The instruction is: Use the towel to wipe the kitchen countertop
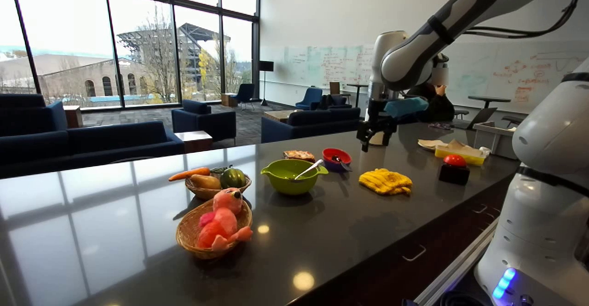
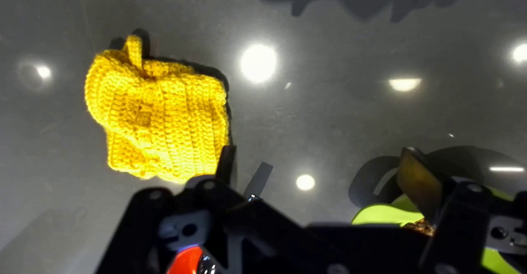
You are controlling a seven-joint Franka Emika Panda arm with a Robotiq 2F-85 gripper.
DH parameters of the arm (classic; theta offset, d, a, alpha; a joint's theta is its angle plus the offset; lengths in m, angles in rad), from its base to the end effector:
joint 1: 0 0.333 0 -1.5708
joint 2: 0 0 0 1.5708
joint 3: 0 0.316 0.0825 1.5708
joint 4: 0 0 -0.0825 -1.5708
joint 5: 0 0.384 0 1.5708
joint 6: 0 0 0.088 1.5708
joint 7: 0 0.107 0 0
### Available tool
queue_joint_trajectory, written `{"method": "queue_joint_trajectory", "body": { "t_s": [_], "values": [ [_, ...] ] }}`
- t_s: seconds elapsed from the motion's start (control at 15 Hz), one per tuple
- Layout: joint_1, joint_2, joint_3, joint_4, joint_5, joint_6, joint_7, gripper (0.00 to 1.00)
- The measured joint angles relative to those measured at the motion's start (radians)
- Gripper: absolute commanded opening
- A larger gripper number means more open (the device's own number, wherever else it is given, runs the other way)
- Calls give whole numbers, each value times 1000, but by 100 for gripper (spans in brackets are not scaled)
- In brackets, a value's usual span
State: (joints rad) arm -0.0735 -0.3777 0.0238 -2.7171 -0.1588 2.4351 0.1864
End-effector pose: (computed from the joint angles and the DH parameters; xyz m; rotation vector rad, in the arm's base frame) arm 0.3909 -0.0203 0.3514 3.0213 -0.1835 0.1555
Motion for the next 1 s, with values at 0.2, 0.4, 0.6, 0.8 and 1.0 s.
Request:
{"method": "queue_joint_trajectory", "body": {
  "t_s": [0.2, 0.4, 0.6, 0.8, 1.0],
  "values": [
    [24, -69, -1, -31, 59, -59, -16, 100],
    [25, -84, 0, -36, 63, -64, -18, 100],
    [24, -71, 0, -33, 63, -63, -18, 100],
    [24, -70, 0, -33, 63, -63, -18, 100],
    [24, -70, 0, -33, 63, -63, -18, 100]
  ]
}}
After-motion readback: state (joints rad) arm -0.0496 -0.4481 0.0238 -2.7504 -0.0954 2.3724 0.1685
